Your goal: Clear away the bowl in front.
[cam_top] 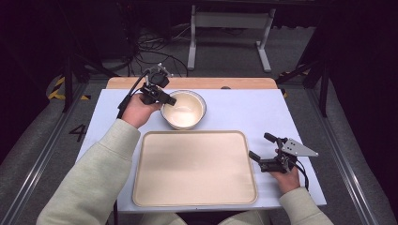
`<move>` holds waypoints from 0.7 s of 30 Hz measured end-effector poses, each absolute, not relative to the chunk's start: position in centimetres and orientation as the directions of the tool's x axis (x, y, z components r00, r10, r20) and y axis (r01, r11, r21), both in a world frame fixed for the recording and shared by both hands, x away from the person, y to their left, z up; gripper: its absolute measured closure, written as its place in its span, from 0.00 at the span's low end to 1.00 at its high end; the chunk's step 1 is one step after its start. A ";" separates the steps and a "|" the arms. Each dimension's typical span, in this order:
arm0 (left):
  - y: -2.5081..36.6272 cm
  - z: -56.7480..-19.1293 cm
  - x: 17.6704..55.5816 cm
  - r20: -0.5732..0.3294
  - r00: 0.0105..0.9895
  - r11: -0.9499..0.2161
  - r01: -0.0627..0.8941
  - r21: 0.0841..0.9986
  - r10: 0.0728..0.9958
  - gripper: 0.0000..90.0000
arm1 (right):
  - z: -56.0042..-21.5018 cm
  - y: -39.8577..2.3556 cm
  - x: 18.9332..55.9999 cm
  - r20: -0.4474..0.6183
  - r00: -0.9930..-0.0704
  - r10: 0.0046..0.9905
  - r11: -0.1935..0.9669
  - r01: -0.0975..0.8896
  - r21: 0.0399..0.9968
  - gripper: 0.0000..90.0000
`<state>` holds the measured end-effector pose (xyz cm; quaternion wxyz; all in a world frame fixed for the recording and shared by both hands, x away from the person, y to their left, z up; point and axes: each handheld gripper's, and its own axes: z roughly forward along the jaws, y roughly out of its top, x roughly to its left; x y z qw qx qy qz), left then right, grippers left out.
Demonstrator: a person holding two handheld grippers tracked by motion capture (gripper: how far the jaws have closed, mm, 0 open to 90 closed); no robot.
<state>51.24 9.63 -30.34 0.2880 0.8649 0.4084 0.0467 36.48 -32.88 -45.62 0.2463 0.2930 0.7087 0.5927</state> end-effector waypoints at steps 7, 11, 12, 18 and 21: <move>9.2 -29.9 49.9 -0.139 0.715 -0.556 0.637 0.534 0.685 0.92 | -45.6 -32.9 36.5 -0.002 -0.708 0.706 0.127 0.125 0.984 0.01; 9.2 -29.8 49.2 -0.129 0.735 -0.577 0.617 0.535 0.666 0.92 | -45.6 -32.9 36.5 -0.001 -0.707 0.707 0.125 0.124 0.984 0.01; 9.2 -29.7 49.1 -0.127 0.741 -0.585 0.612 0.533 0.660 0.92 | -45.6 -32.9 36.5 -0.002 -0.707 0.707 0.127 0.124 0.984 0.01; 9.1 -29.4 47.9 -0.118 0.770 -0.614 0.581 0.534 0.627 0.92 | -45.6 -32.9 36.5 -0.002 -0.707 0.707 0.126 0.124 0.984 0.01; 9.1 -29.4 47.4 -0.118 0.783 -0.628 0.570 0.530 0.611 0.92 | -45.6 -32.9 36.5 -0.001 -0.707 0.707 0.125 0.123 0.984 0.01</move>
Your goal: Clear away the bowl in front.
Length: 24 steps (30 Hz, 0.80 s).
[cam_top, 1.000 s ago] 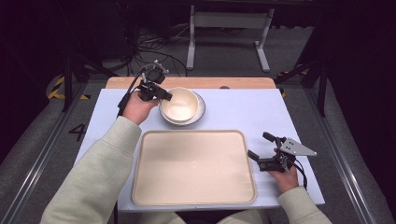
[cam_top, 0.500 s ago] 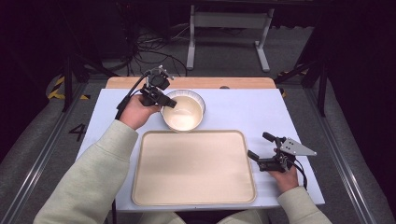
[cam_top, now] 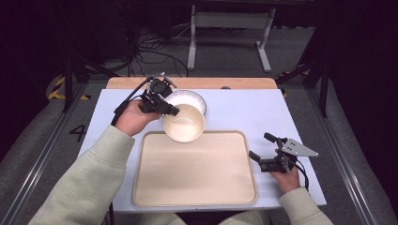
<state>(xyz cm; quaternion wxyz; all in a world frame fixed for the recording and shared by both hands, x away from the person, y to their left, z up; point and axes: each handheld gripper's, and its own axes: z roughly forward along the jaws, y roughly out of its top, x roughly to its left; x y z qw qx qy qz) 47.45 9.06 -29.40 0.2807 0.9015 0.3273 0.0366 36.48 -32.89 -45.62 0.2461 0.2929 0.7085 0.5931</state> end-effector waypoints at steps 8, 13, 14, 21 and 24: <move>8.9 -29.3 46.3 -0.115 0.817 -0.670 0.536 0.513 0.565 0.92 | -45.6 -32.9 36.5 -0.002 -0.707 0.708 0.126 0.123 0.984 0.01; 8.6 -29.3 45.6 -0.115 0.832 -0.692 0.520 0.501 0.543 0.92 | -45.6 -32.9 36.5 -0.002 -0.706 0.708 0.126 0.124 0.984 0.01; 8.4 -29.3 45.4 -0.108 0.839 -0.703 0.510 0.496 0.533 0.92 | -45.6 -32.9 36.5 -0.003 -0.707 0.708 0.127 0.123 0.984 0.01; 7.7 -29.4 44.7 -0.104 0.863 -0.736 0.479 0.478 0.494 0.92 | -45.6 -32.9 36.5 -0.003 -0.707 0.707 0.127 0.123 0.984 0.01; 7.4 -29.7 44.4 -0.106 0.866 -0.744 0.476 0.468 0.488 0.92 | -45.6 -32.9 36.5 -0.003 -0.707 0.707 0.127 0.124 0.984 0.01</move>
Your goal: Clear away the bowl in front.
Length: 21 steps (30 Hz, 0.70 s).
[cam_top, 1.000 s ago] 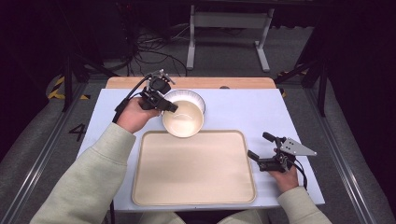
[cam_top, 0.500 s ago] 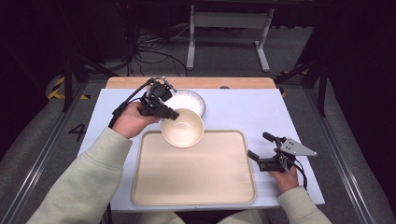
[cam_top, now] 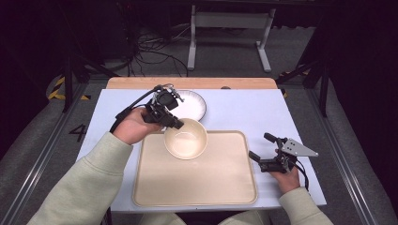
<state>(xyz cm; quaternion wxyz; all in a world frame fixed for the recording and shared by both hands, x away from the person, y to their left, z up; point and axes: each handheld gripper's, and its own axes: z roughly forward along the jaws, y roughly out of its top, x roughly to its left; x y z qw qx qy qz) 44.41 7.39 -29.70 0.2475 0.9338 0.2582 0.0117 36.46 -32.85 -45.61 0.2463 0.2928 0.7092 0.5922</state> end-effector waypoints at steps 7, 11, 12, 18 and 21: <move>6.4 -31.1 44.1 -0.114 0.880 -0.771 0.460 0.441 0.461 0.92 | -45.6 -32.9 36.5 -0.003 -0.707 0.707 0.127 0.123 0.984 0.01; 6.0 -32.0 44.0 -0.117 0.886 -0.782 0.453 0.428 0.449 0.92 | -45.6 -32.9 36.5 -0.003 -0.708 0.706 0.127 0.123 0.984 0.01; 5.9 -32.2 44.0 -0.119 0.887 -0.785 0.452 0.423 0.447 0.92 | -45.6 -32.9 36.5 -0.003 -0.708 0.706 0.127 0.123 0.984 0.01; 5.1 -33.6 44.0 -0.140 0.889 -0.791 0.454 0.411 0.437 0.92 | -45.6 -32.9 36.5 -0.003 -0.708 0.707 0.127 0.123 0.984 0.01; 4.9 -34.1 44.0 -0.145 0.889 -0.794 0.453 0.406 0.434 0.92 | -45.6 -32.9 36.5 -0.002 -0.707 0.707 0.127 0.123 0.984 0.01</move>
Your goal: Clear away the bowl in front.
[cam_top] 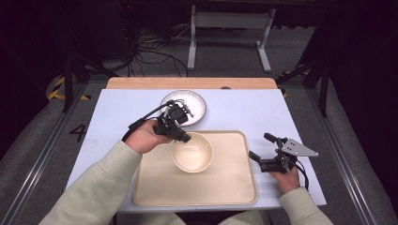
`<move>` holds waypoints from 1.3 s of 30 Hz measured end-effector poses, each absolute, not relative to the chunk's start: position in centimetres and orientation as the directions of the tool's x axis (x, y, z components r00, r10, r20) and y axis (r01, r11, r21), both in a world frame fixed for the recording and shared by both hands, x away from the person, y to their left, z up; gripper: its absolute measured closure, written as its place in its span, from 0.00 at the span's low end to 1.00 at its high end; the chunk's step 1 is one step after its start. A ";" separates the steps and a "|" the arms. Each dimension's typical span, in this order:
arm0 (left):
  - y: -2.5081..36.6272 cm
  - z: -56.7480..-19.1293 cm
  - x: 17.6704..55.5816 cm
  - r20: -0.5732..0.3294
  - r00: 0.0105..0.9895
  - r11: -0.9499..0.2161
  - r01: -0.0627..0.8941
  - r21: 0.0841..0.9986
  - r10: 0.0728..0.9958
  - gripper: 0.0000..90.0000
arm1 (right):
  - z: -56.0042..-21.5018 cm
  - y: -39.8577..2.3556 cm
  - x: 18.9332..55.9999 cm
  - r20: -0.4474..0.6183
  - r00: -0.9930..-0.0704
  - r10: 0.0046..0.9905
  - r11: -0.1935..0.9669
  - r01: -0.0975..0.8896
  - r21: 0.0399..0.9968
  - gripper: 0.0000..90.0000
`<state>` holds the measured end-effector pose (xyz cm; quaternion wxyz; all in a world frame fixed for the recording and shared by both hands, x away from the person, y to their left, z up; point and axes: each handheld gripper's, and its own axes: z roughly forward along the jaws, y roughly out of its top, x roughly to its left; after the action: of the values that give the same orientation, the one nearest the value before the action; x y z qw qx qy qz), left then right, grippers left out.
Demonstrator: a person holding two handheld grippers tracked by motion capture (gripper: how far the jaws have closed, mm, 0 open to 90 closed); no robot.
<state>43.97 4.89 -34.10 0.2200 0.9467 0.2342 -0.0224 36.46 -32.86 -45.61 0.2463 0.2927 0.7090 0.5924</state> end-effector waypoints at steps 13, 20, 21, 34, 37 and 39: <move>3.3 -36.2 43.9 -0.167 0.893 -0.810 0.449 0.376 0.418 0.92 | -45.6 -32.9 36.5 0.000 -0.708 0.707 0.124 0.123 0.985 0.01; 2.7 -37.0 43.9 -0.159 0.893 -0.818 0.450 0.358 0.421 0.91 | -45.6 -32.9 36.5 0.000 -0.709 0.706 0.124 0.124 0.985 0.01; 2.6 -37.1 44.0 -0.158 0.895 -0.821 0.447 0.355 0.418 0.92 | -45.6 -32.9 36.5 0.000 -0.709 0.706 0.124 0.124 0.985 0.01; 2.1 -38.3 43.9 -0.162 0.891 -0.826 0.454 0.335 0.424 0.91 | -45.6 -32.9 36.5 0.000 -0.709 0.705 0.125 0.125 0.984 0.01; 2.1 -38.3 44.0 -0.165 0.891 -0.826 0.454 0.334 0.423 0.91 | -45.6 -32.9 36.5 0.000 -0.710 0.705 0.125 0.125 0.984 0.01; 2.1 -38.4 44.0 -0.163 0.891 -0.826 0.454 0.334 0.424 0.91 | -45.6 -32.9 36.5 0.000 -0.709 0.705 0.126 0.125 0.984 0.01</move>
<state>44.00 2.11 -38.36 0.1848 0.9547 0.2298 -0.0410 36.48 -32.89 -45.62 0.2445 0.2924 0.7093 0.5930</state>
